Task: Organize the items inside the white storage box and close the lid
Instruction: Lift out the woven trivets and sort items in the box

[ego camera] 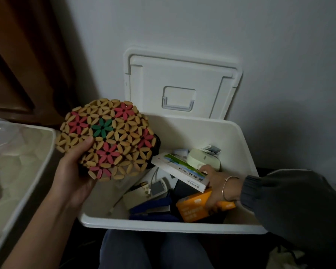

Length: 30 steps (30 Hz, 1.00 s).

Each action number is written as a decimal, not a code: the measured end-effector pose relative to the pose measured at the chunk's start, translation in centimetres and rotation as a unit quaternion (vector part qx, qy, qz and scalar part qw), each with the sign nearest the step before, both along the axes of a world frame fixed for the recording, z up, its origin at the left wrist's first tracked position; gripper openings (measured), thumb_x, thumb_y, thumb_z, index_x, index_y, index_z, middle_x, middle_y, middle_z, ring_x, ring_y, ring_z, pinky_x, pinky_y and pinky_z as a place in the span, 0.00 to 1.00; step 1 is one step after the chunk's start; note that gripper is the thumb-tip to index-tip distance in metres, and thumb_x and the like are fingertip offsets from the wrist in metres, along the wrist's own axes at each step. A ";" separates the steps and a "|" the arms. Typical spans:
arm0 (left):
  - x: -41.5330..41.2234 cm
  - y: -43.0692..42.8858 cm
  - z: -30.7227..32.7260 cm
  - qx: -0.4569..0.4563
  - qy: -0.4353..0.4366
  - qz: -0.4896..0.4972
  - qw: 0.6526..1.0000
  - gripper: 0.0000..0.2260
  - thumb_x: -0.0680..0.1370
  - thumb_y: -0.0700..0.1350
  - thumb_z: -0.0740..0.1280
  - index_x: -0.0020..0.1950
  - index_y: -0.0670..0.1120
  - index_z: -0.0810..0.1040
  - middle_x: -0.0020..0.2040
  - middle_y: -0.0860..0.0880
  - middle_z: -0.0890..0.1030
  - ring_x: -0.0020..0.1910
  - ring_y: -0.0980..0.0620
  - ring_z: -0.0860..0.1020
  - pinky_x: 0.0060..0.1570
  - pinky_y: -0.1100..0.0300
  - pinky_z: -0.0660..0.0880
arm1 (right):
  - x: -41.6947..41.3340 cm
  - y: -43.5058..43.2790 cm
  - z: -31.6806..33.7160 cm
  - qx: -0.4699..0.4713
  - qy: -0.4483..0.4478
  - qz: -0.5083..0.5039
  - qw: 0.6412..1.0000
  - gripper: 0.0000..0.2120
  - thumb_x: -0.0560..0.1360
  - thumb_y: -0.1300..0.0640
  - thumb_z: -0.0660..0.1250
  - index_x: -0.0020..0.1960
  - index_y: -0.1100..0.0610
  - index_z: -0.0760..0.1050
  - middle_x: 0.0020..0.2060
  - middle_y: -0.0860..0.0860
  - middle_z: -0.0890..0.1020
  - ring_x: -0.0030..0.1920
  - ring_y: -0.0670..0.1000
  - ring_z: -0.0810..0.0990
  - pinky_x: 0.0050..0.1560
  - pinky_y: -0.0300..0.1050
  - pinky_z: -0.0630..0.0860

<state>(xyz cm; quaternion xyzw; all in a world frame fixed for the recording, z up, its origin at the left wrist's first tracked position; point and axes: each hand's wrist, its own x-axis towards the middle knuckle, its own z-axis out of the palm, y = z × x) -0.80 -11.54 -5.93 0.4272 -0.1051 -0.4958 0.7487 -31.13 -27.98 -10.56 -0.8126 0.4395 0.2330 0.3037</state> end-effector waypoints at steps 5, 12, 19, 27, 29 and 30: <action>0.3 0.0 0.2 -0.013 0.044 0.007 0.999 0.18 0.78 0.44 0.64 0.68 0.45 0.71 0.59 0.43 0.82 0.56 0.45 0.81 0.44 0.53 0.81 | 0.4 0.2 1.2 -0.031 -0.021 0.042 0.998 0.39 0.58 0.45 0.79 0.64 0.51 0.66 0.58 0.49 0.77 0.53 0.49 0.77 0.53 0.47 0.78; 0.0 0.2 0.3 -0.057 0.091 0.010 0.994 0.17 0.80 0.44 0.62 0.68 0.44 0.70 0.58 0.42 0.82 0.56 0.45 0.82 0.42 0.57 0.81 | 0.8 -1.6 6.5 -0.058 -0.052 0.086 0.993 0.22 0.58 0.44 0.80 0.44 0.46 0.72 0.44 0.44 0.79 0.44 0.47 0.78 0.46 0.43 0.77; 0.3 0.7 0.4 -0.119 0.148 0.009 0.982 0.25 0.77 0.44 0.64 0.73 0.44 0.64 0.66 0.41 0.77 0.63 0.44 0.77 0.52 0.55 0.80 | 6.1 -2.6 9.5 0.025 -0.048 0.202 0.978 0.21 0.62 0.51 0.80 0.44 0.40 0.69 0.42 0.39 0.78 0.43 0.41 0.77 0.43 0.28 0.72; 0.5 1.0 0.2 -0.144 0.185 0.010 0.972 0.26 0.77 0.45 0.63 0.74 0.44 0.62 0.69 0.41 0.73 0.67 0.44 0.73 0.63 0.53 0.73 | 12.1 -4.1 6.9 -0.006 -0.014 0.259 0.966 0.34 0.63 0.52 0.78 0.66 0.52 0.69 0.60 0.50 0.76 0.59 0.53 0.75 0.56 0.45 0.72; 0.5 0.9 0.0 -0.129 0.150 0.011 0.980 0.25 0.78 0.45 0.62 0.74 0.45 0.63 0.68 0.41 0.74 0.66 0.44 0.74 0.61 0.52 0.75 | 12.1 -4.2 6.1 -0.060 -0.031 0.261 0.963 0.35 0.64 0.49 0.78 0.67 0.52 0.68 0.60 0.51 0.76 0.60 0.54 0.74 0.55 0.45 0.71; 0.5 0.9 -0.1 -0.117 0.130 0.013 0.985 0.23 0.79 0.45 0.61 0.74 0.46 0.63 0.68 0.42 0.74 0.66 0.44 0.75 0.59 0.52 0.76 | 11.8 -4.4 5.7 -0.138 -0.039 0.284 0.948 0.36 0.65 0.46 0.76 0.68 0.52 0.67 0.60 0.51 0.76 0.60 0.54 0.74 0.56 0.47 0.71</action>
